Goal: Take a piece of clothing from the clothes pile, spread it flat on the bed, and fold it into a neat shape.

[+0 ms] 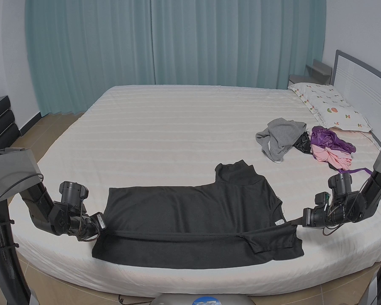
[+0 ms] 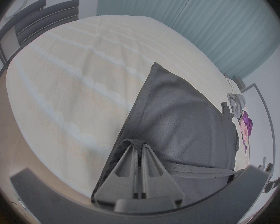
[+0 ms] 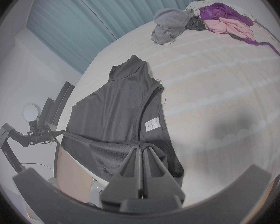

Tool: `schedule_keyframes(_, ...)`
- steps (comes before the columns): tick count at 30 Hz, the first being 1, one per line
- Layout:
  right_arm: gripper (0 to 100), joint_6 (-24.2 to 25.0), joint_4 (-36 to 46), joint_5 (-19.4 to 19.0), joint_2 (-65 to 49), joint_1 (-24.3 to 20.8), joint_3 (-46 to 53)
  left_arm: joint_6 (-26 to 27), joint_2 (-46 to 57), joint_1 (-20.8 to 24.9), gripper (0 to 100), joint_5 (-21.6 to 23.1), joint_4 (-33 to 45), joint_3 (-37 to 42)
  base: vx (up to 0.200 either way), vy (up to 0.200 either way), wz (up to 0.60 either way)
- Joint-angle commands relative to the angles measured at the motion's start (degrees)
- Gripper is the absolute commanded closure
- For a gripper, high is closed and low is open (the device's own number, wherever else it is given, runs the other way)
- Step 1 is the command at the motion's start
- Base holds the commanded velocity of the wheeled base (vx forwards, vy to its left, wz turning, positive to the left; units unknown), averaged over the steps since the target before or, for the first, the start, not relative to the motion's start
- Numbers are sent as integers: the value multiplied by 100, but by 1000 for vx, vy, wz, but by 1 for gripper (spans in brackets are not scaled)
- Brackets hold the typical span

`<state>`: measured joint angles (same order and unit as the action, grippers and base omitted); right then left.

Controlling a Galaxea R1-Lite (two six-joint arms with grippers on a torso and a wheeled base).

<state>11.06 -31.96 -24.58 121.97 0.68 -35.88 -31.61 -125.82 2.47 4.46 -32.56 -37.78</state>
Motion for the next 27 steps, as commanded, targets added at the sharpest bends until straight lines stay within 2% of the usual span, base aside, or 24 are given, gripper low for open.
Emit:
schedule_keyframes(1,100,2,-3,-3,328,2,-156,-109,-250,16,100,2,-5,-124,0,0,0)
schedule_keyframes(2,100,2,-3,-3,372,-7,-183,-126,-250,16,100,-7,-13,-124,0,0,0)
schedule_keyframes(3,100,2,-3,-3,398,-7,-192,-126,-259,16,0,-7,-5,-133,0,0,0)
schedule_keyframes(4,0,2,-3,-3,407,-16,-200,-135,-259,16,0,-7,-5,-142,0,0,0)
schedule_keyframes(9,0,72,-3,-12,389,-16,-236,-205,-259,34,0,-7,-5,-168,0,0,0)
schedule_keyframes(13,0,265,-3,-65,240,-33,-121,-636,-241,34,0,28,-13,-283,0,0,0)
schedule_keyframes(18,0,371,-179,-381,38,-16,327,-1093,-162,-45,0,204,-365,-133,0,0,0)
schedule_keyframes(22,0,1030,-794,-566,-138,-24,714,-1374,-39,-45,0,213,-778,148,0,0,0)
schedule_keyframes(23,0,1056,-820,-575,-138,-24,722,-1383,-39,-54,0,222,-787,157,0,0,0)
schedule_keyframes(24,0,1373,-1181,-645,-129,-24,846,-1488,-22,-45,0,213,-919,218,0,0,0)
schedule_keyframes(27,0,1654,-1594,-636,-85,-24,977,-1576,5,-10,0,204,-980,280,0,0,0)
